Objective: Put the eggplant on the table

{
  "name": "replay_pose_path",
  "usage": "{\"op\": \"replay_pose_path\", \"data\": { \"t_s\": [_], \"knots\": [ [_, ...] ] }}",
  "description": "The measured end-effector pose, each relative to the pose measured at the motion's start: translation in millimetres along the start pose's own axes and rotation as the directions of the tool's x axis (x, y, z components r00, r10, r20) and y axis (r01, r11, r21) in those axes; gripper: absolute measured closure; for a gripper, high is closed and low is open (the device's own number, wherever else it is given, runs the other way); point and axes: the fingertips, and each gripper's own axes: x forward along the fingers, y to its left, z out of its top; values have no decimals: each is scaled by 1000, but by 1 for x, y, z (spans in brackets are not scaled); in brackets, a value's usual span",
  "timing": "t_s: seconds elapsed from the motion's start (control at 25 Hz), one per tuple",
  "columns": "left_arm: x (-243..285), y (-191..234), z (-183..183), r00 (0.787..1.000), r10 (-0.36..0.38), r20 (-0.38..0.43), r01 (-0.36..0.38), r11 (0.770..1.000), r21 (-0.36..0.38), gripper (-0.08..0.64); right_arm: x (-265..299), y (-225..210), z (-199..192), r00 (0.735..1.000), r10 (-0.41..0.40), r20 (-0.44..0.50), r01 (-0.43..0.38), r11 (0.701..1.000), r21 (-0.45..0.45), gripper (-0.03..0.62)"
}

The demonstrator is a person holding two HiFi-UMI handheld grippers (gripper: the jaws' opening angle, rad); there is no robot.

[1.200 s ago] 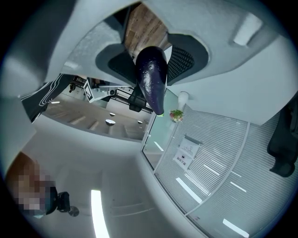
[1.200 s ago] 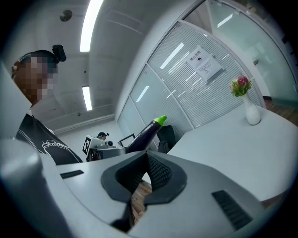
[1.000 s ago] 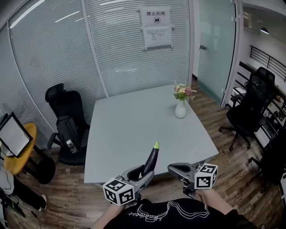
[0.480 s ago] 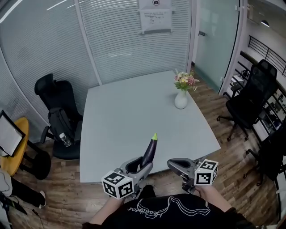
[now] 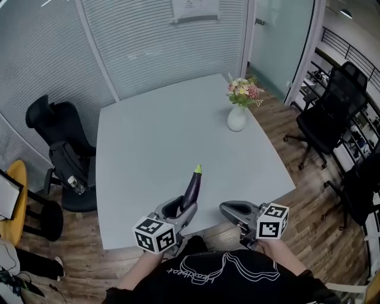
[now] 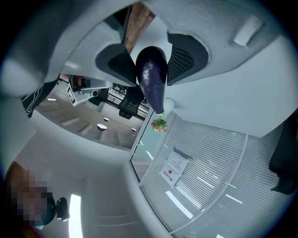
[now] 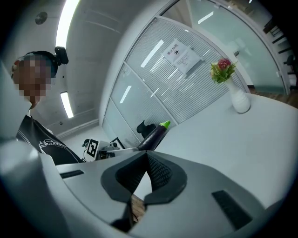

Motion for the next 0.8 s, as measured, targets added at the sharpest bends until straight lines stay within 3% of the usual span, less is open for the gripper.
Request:
{"op": "replay_pose_path", "data": {
  "t_s": [0.4, 0.8],
  "knots": [
    [45, 43, -6, 997, 22, -74, -17, 998, 58, 349, -3, -51, 0, 995, -95, 7, 95, 993, 64, 583],
    [83, 83, -38, 988, 49, -149, -47, 999, 17, 349, -3, -76, -1, 990, -142, 8, 141, 985, 98, 583]
  ]
}}
